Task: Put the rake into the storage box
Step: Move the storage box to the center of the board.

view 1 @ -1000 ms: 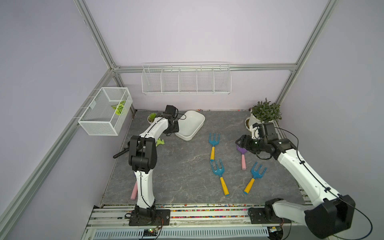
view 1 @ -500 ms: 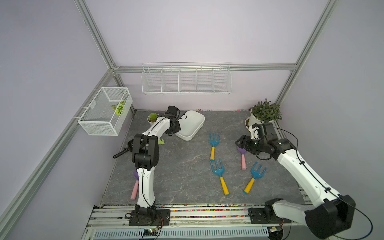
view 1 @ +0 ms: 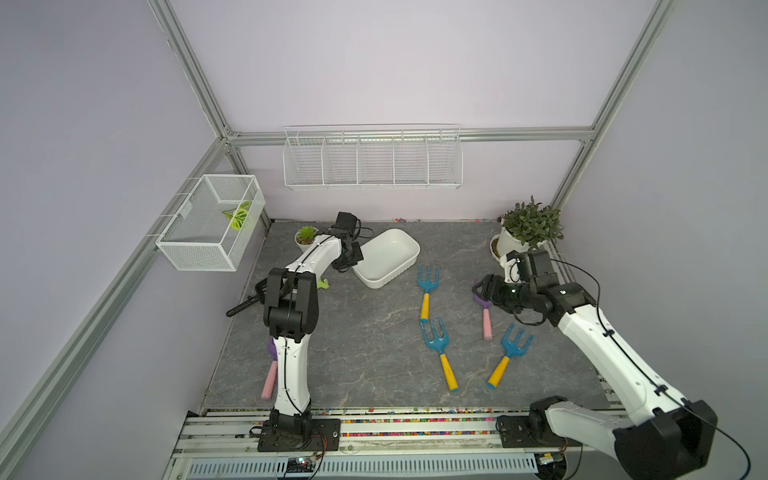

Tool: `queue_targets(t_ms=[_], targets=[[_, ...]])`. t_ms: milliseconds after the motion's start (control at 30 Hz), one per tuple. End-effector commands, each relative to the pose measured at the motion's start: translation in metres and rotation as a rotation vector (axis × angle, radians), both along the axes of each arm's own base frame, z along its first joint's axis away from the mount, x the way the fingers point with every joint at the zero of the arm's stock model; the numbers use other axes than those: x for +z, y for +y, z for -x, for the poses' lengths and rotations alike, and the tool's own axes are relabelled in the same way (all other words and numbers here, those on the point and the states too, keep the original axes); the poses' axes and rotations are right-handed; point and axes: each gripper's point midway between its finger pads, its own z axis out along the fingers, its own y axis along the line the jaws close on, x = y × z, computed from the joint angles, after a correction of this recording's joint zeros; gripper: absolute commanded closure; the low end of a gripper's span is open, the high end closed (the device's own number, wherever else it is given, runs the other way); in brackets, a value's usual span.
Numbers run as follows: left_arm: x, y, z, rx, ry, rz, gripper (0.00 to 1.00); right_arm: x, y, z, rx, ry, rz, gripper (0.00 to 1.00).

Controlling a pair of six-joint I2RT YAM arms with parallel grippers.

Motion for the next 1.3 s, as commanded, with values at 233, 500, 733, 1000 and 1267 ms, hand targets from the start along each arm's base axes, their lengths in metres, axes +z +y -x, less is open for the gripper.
queue_targets(t_ms=[233, 500, 733, 1000, 1267], targets=[[0.034, 0.008, 0.051, 0.087, 0.01, 0.061, 1.0, 0.001, -0.001, 0.018, -0.004, -0.018, -0.008, 0.35], [0.038, 0.018, 0.122, 0.265, 0.038, 0.18, 1.0, -0.005, 0.011, 0.028, 0.046, 0.018, 0.052, 0.37], [0.026, 0.015, 0.197, 0.501, 0.038, 0.316, 1.0, -0.013, 0.041, 0.032, 0.127, 0.052, 0.066, 0.37], [0.044, 0.015, 0.24, 0.718, -0.037, 0.385, 1.0, -0.024, 0.059, 0.043, 0.172, 0.09, 0.08, 0.38], [0.028, -0.003, 0.26, 0.902, 0.018, 0.469, 1.0, -0.032, 0.05, 0.055, 0.159, 0.109, 0.097, 0.38]])
